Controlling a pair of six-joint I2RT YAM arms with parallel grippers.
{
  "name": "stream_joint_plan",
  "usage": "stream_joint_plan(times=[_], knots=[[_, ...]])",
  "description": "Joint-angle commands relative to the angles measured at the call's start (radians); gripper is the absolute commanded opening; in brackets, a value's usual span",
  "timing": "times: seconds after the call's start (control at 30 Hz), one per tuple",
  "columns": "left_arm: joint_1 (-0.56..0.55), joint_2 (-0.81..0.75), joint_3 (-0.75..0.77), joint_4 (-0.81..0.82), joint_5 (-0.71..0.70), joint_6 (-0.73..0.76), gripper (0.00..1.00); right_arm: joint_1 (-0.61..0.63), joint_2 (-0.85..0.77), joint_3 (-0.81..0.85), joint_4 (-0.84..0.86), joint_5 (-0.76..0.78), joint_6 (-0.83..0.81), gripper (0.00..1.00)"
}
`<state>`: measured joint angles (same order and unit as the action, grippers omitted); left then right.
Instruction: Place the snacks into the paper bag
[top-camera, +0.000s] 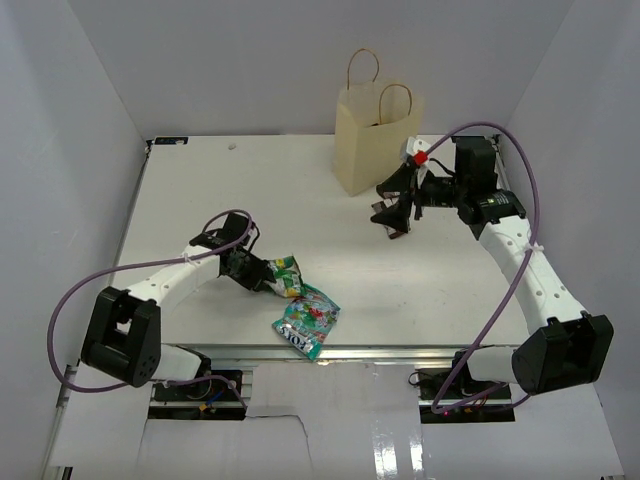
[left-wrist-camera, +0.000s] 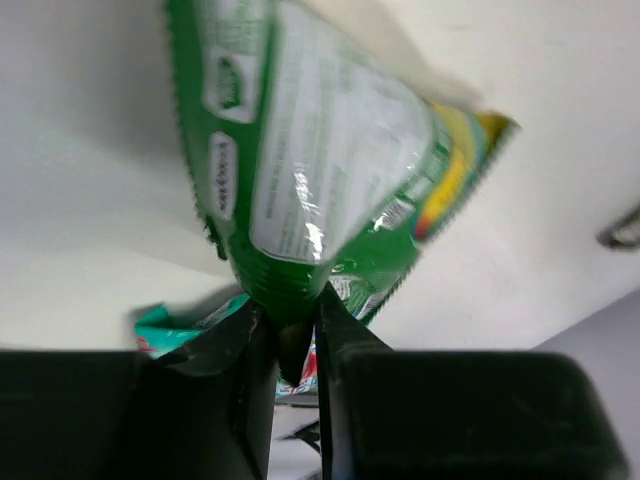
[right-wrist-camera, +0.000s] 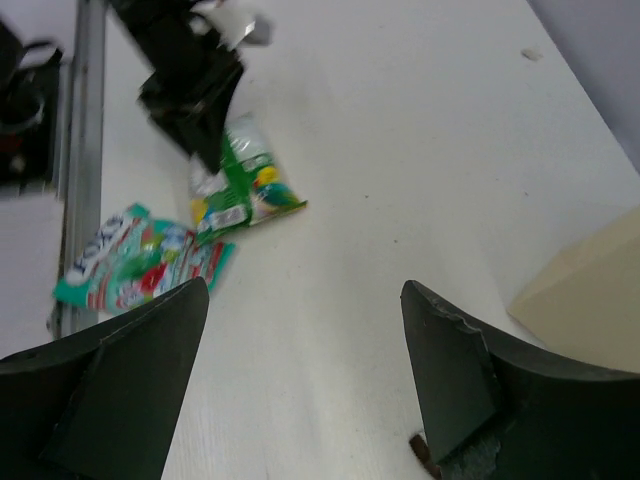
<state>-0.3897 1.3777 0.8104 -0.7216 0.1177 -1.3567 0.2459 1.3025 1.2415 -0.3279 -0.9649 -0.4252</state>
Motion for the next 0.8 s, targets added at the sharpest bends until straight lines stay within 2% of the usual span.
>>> stream_joint_plan(times=[0.0,0.07,0.1,0.13,0.2,0.23,0.37,0.4,0.5,0.6,0.63,0.73,0.77], knots=[[0.002,-0.135,0.076,0.294,-0.023,0.305,0.19,-0.002,-0.022,0.013,-0.365,-0.273,-0.525,0.83],[0.003,-0.166,0.084,0.452,0.045,0.423,0.14,-0.002,-0.023,0.013,-0.540,-0.307,-0.753,0.81],[0.005,-0.152,0.128,0.538,0.081,0.491,0.13,-0.002,-0.026,0.006,-0.636,-0.304,-0.824,0.81],[0.008,-0.131,0.162,0.572,0.108,0.525,0.12,-0.002,-0.028,-0.013,-0.648,-0.293,-0.858,0.80],[0.014,-0.063,0.296,0.638,0.144,0.563,0.11,-0.002,-0.042,-0.036,-0.652,-0.256,-0.860,0.79],[0.014,0.013,0.343,0.668,0.207,0.591,0.07,-0.002,-0.046,-0.046,-0.652,-0.245,-0.862,0.77],[0.014,0.208,0.605,0.754,0.263,0.600,0.01,-0.003,-0.084,-0.100,-0.649,-0.218,-0.853,0.74],[0.014,0.242,0.701,0.786,0.266,0.597,0.01,-0.003,-0.091,-0.106,-0.649,-0.216,-0.848,0.74],[0.014,0.352,0.862,0.873,0.263,0.568,0.00,-0.014,-0.115,-0.138,-0.648,-0.206,-0.833,0.72],[0.014,0.483,1.019,0.893,0.270,0.536,0.00,-0.023,-0.138,-0.169,-0.649,-0.199,-0.817,0.71],[0.014,0.519,1.129,0.898,0.275,0.524,0.00,-0.026,-0.143,-0.177,-0.649,-0.201,-0.814,0.70],[0.011,0.674,1.295,0.906,0.290,0.469,0.00,-0.033,-0.154,-0.203,-0.648,-0.207,-0.805,0.70],[0.008,0.711,1.394,0.906,0.290,0.456,0.00,-0.036,-0.157,-0.208,-0.648,-0.212,-0.804,0.69]])
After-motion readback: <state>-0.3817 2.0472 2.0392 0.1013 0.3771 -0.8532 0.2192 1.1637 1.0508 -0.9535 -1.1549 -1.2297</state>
